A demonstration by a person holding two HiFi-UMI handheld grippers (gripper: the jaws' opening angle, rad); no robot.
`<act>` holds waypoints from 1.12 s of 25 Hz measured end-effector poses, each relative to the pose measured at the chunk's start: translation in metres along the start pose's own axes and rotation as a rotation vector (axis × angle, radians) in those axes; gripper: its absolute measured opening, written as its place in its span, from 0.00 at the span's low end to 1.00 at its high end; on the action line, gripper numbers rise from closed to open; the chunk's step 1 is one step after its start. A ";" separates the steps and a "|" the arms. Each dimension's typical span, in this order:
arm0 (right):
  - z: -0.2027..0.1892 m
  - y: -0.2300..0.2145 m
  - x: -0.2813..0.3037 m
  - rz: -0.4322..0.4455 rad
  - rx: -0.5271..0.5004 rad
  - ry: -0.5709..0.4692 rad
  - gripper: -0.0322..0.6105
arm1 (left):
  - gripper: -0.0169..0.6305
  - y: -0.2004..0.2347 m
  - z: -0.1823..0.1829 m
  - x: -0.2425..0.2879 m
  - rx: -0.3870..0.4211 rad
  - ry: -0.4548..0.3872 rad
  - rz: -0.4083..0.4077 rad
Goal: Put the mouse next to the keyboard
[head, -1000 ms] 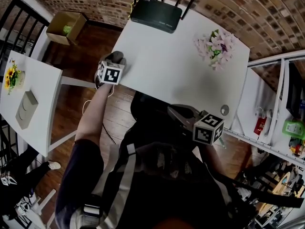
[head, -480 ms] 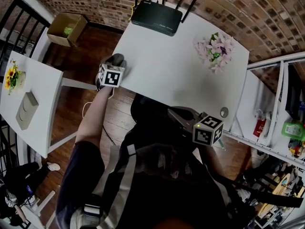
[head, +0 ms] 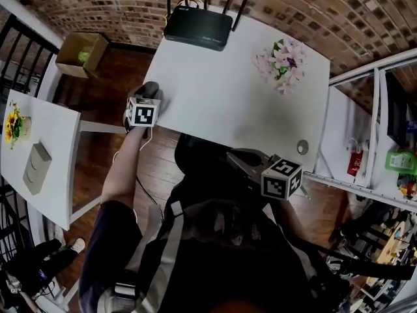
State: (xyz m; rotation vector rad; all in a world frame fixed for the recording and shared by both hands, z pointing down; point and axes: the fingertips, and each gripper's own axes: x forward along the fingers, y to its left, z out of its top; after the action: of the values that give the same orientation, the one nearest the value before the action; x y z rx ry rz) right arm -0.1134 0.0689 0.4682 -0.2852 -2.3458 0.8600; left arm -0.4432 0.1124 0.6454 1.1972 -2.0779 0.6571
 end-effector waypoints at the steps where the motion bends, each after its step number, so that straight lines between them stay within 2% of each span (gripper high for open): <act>1: 0.000 0.000 -0.001 -0.001 0.000 -0.002 0.06 | 0.39 0.000 0.000 0.000 0.001 0.002 0.002; 12: -0.008 0.001 -0.007 0.009 0.001 -0.008 0.06 | 0.38 0.003 -0.001 0.000 0.016 0.012 0.025; 22: -0.016 -0.011 -0.037 -0.010 0.008 -0.040 0.06 | 0.38 0.009 -0.006 -0.003 0.026 0.103 0.093; 28: -0.024 -0.020 -0.055 -0.027 0.015 -0.045 0.06 | 0.39 0.001 -0.001 0.003 0.007 0.106 0.019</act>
State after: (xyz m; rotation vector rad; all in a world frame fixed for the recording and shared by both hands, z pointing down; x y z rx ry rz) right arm -0.0554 0.0440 0.4696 -0.2299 -2.3780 0.8795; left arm -0.4450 0.1116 0.6481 1.1231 -2.0029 0.7216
